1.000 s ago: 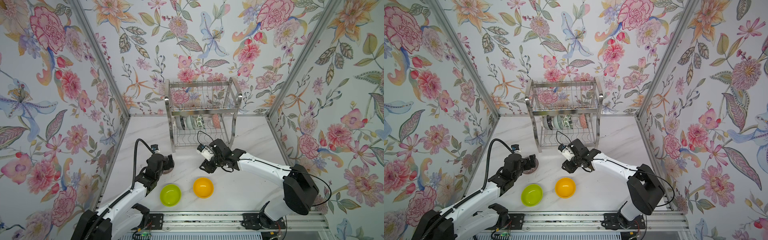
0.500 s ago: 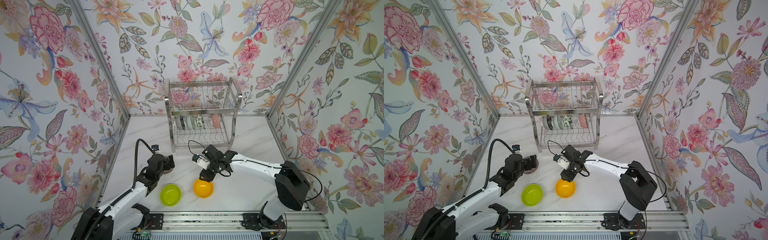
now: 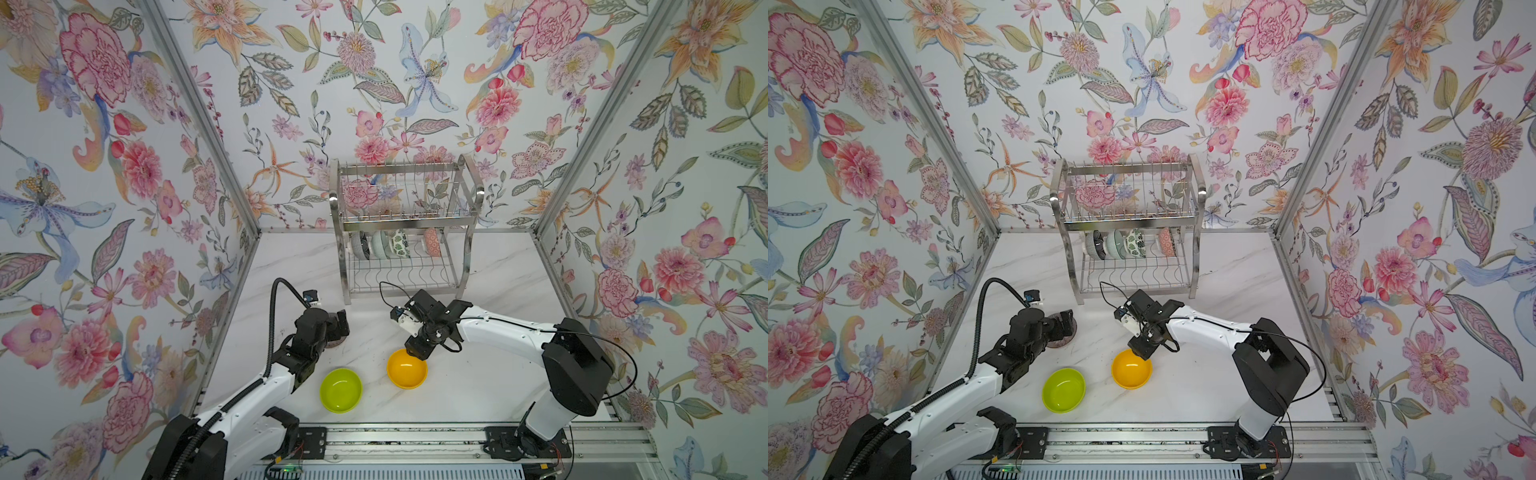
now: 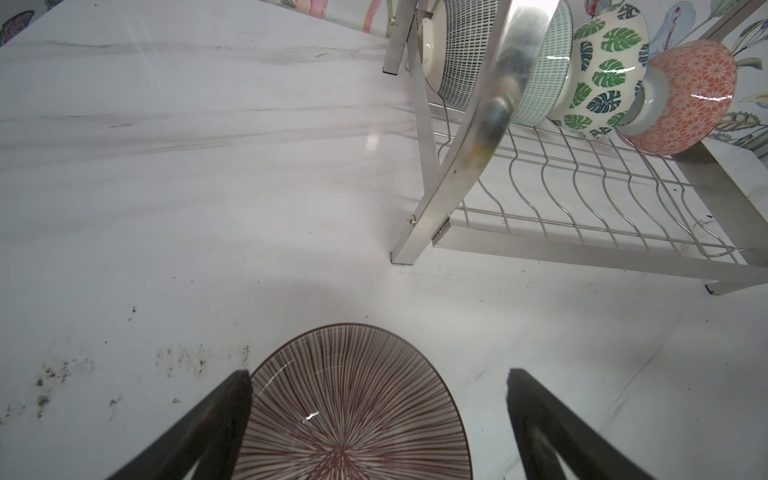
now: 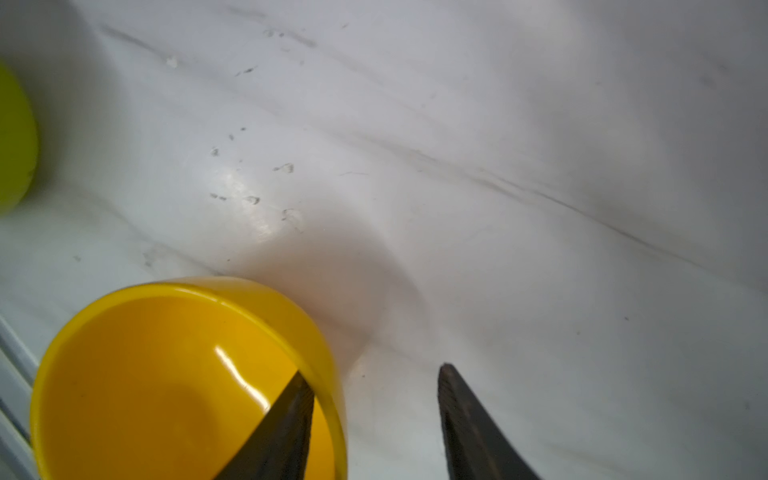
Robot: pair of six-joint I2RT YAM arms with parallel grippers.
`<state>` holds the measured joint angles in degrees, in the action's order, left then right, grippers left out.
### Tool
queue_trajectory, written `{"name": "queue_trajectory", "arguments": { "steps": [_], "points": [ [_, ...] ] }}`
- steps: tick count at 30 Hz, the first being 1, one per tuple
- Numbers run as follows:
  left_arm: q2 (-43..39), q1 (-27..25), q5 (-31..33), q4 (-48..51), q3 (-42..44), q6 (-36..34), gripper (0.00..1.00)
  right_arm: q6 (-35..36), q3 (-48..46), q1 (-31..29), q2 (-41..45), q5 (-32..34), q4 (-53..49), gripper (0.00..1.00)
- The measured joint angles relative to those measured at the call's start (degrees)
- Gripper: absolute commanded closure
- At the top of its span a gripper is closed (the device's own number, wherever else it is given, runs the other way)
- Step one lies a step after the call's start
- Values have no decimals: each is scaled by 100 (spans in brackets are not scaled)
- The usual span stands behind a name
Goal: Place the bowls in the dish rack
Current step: 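Move the right gripper down over the yellow bowl, then close the right gripper on the yellow bowl's rim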
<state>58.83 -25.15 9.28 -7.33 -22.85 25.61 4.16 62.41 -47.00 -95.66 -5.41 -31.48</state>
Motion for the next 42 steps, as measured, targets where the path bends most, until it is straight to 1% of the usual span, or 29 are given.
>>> {"name": "queue_trajectory", "arguments": {
  "steps": [4,7,12,16,21,26,33,42],
  "points": [
    [0,0,-11,0,0,0,2,-376,-210,658,223,166,264,50],
    [0,0,-11,0,0,2,3,-562,-223,804,348,328,422,50],
    [0,0,-11,2,0,2,2,-704,-223,612,424,446,669,50],
    [0,0,-11,2,0,2,2,-675,-223,439,601,455,763,50],
    [0,0,-26,0,0,2,2,-350,-195,199,831,334,763,50],
    [0,0,-146,0,0,0,2,87,-83,-50,828,-2,507,50],
    [0,0,-164,0,0,0,2,525,136,-422,531,-98,136,52],
    [0,0,-164,4,0,2,2,763,238,-706,190,275,-227,56]
  ]
}}
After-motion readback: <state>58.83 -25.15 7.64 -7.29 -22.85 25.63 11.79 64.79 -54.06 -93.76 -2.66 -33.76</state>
